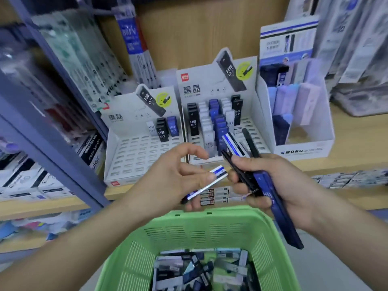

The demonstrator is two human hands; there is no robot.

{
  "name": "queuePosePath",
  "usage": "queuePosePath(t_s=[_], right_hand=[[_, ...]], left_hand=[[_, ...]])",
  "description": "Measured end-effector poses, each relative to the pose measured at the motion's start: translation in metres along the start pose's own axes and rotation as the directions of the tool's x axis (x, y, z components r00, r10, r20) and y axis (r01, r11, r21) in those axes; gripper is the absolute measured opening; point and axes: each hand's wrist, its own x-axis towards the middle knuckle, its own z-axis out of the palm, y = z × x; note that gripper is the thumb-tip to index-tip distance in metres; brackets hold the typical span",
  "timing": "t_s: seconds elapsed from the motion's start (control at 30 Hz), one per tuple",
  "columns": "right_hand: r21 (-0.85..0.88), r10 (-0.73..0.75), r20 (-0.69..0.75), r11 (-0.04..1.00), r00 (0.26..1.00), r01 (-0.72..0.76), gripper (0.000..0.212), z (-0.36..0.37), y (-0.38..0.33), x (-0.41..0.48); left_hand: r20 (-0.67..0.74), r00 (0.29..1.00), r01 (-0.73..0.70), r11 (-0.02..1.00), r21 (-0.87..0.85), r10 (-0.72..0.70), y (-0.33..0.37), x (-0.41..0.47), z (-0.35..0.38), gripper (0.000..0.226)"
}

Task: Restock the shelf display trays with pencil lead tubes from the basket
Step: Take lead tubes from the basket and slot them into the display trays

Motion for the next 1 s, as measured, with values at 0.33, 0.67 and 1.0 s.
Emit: queuePosePath(t_s=[0.33,0.67,1.0], right_hand=[[0.086,-0.297,-0.319,0.937,0.900,0.340,0.010,-0.063,-0.052,-0.003],[0.240,-0.262,-0.527,0.867,0.809,0.437,0.012,-0.133,-0.071,-0.002],[0.251,-0.247,-0.483,0.880,0.840,0.403,0.018,-0.144,-0.069,0.008]], left_hand=[[-0.015,0.965,-0.253,0.946,0.205,0.261,0.091,0.089,0.045,0.030],[-0.110,0.883,-0.332,0.775,0.537,0.455,0.105,0.156,0.082,0.020],[-0.198,0.841,-0.378,0.808,0.451,0.504,0.122,0.164,0.086,0.018]])
